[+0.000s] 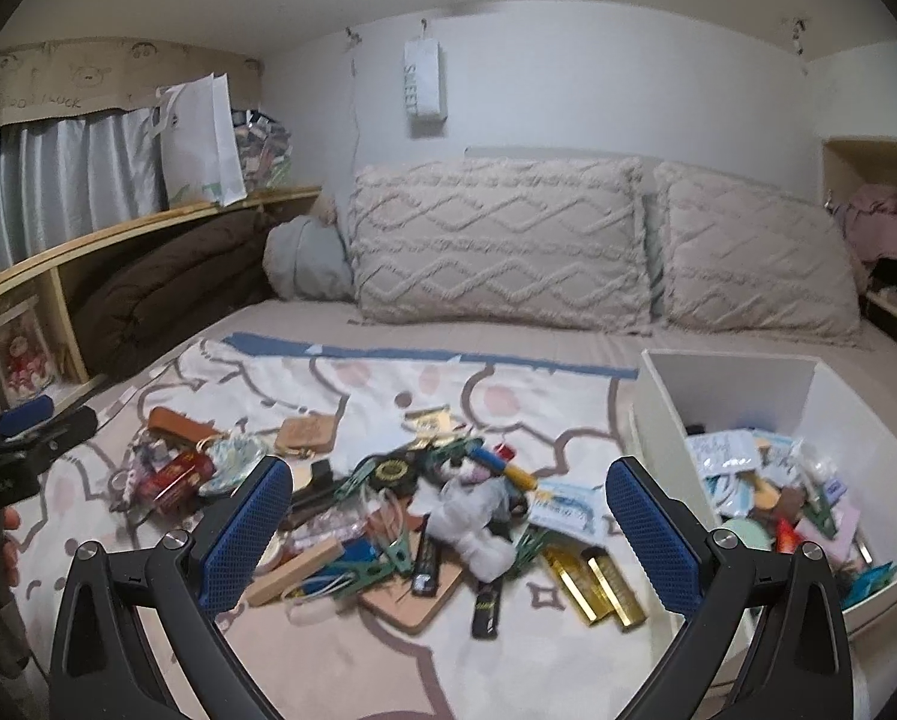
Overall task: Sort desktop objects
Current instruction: 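Lower left tool toward white tape measure while right tool nears green clothespin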
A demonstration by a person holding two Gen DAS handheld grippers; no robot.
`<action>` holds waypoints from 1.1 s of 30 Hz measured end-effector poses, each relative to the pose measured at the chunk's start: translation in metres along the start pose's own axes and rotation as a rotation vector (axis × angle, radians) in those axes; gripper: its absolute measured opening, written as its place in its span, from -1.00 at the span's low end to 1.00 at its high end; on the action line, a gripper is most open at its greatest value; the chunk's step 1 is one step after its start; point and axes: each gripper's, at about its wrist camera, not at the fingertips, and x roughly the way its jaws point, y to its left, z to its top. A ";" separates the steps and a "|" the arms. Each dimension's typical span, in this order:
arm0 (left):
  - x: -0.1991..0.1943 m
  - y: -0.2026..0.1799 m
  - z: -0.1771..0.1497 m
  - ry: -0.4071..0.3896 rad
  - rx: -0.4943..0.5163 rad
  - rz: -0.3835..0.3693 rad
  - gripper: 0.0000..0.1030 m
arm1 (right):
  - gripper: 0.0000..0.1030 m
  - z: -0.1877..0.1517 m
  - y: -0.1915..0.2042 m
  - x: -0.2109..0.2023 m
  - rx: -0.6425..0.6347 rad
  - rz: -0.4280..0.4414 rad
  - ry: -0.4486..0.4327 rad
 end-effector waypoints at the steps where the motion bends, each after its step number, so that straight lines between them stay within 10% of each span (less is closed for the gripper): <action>1: 0.002 0.000 -0.002 0.009 -0.001 -0.004 1.00 | 1.00 -0.002 0.001 0.002 -0.001 0.007 0.011; 17: 0.060 -0.027 -0.041 0.176 0.097 -0.048 0.99 | 1.00 -0.036 -0.008 0.042 0.033 0.014 0.173; 33: 0.093 -0.042 -0.065 0.272 0.130 -0.097 0.56 | 1.00 -0.074 -0.005 0.080 0.001 0.024 0.328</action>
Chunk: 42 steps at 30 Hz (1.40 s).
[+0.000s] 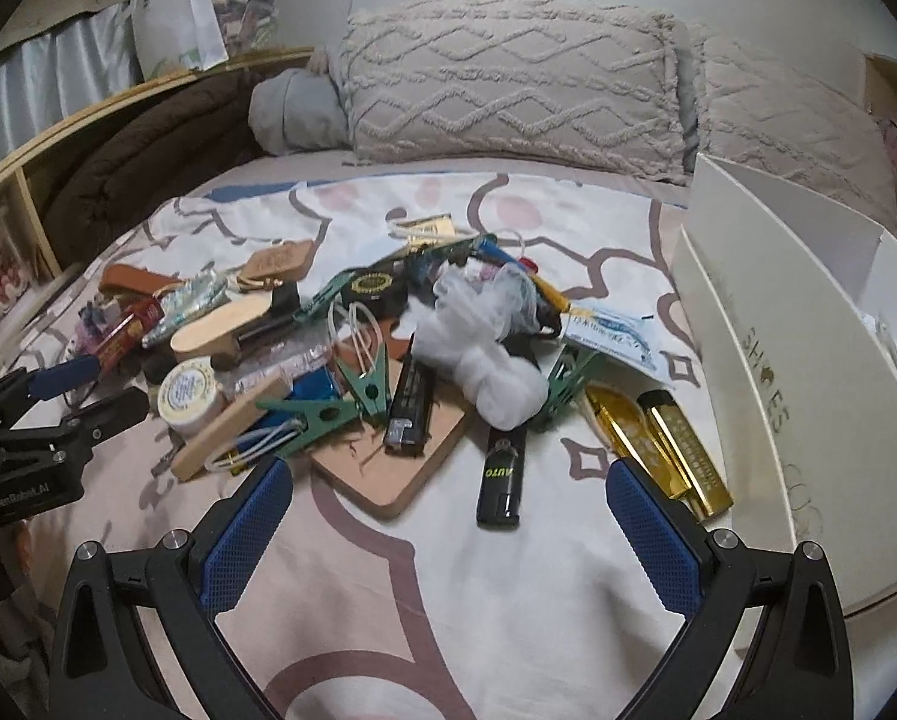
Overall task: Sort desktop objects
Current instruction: 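Lower left tool toward white tape measure while right tool nears green clothespin, then grasp the white round tape measure with left tool while right tool grasps green clothespin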
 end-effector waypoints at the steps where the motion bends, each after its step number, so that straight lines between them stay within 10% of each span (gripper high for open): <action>1: 0.002 -0.001 0.000 0.003 0.000 -0.005 0.53 | 1.00 0.000 0.000 0.001 0.000 0.006 0.003; 17: 0.027 -0.012 -0.005 0.056 0.026 0.001 0.51 | 1.00 -0.004 0.013 0.000 0.019 0.089 -0.014; 24: 0.033 -0.010 -0.006 0.072 0.012 -0.002 0.40 | 0.02 -0.001 0.025 0.009 0.087 0.326 0.046; 42: 0.035 -0.008 -0.007 0.068 0.007 0.017 0.37 | -0.32 -0.017 0.022 0.060 0.421 0.546 0.189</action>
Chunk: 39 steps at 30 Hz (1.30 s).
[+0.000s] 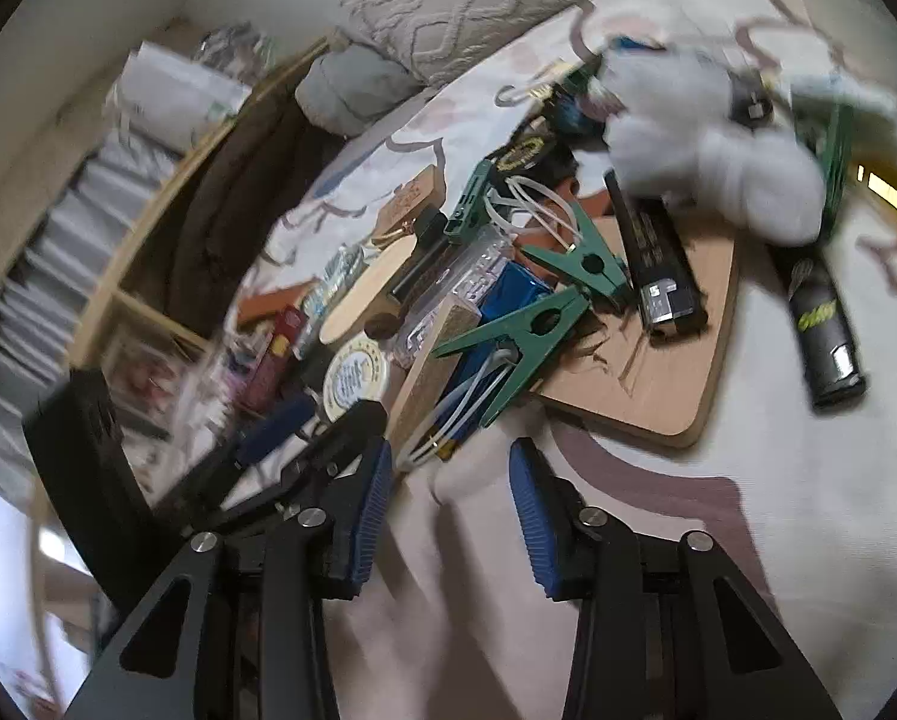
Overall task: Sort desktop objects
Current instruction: 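Grasp the white round tape measure with left tool while right tool grasps green clothespin, then lift the tape measure with the left tool while the right tool lifts the clothespin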
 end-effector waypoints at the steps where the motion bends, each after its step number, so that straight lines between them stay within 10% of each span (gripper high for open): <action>1: 0.000 0.000 0.000 -0.001 0.001 0.000 0.37 | -0.35 0.000 -0.003 0.002 0.022 0.025 0.001; 9: 0.001 0.000 0.001 0.000 -0.014 -0.021 0.37 | -0.81 -0.002 -0.009 0.006 0.050 0.043 -0.030; 39: -0.010 0.002 0.007 -0.055 -0.017 0.009 0.02 | -0.84 -0.029 -0.013 -0.033 -0.002 0.036 -0.065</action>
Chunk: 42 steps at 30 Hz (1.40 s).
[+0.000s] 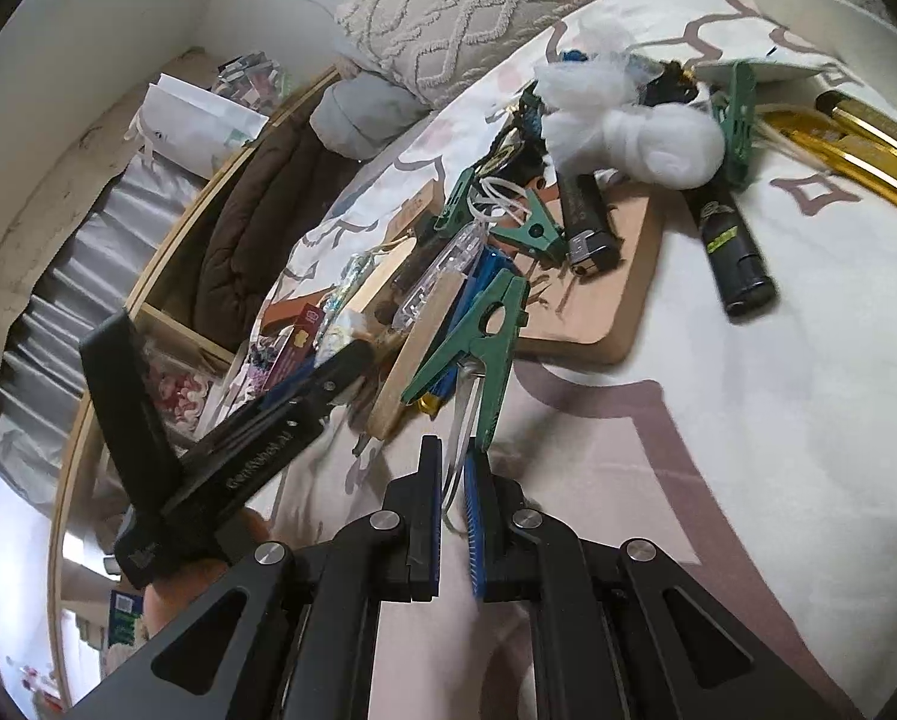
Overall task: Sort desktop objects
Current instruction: 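Lift the tape measure with the left tool while the right tool lifts the clothespin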
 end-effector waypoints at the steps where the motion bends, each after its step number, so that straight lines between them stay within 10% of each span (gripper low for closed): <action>1: -0.004 0.000 0.000 -0.004 -0.003 -0.004 0.02 | -0.84 0.000 0.000 -0.002 -0.008 -0.008 -0.004; 24: -0.054 -0.052 -0.043 0.084 0.098 -0.210 0.02 | -0.83 -0.023 -0.005 -0.062 0.000 0.020 -0.009; 42: -0.052 -0.063 -0.072 0.163 0.134 -0.239 0.02 | -0.83 -0.036 0.003 -0.066 -0.182 -0.206 0.054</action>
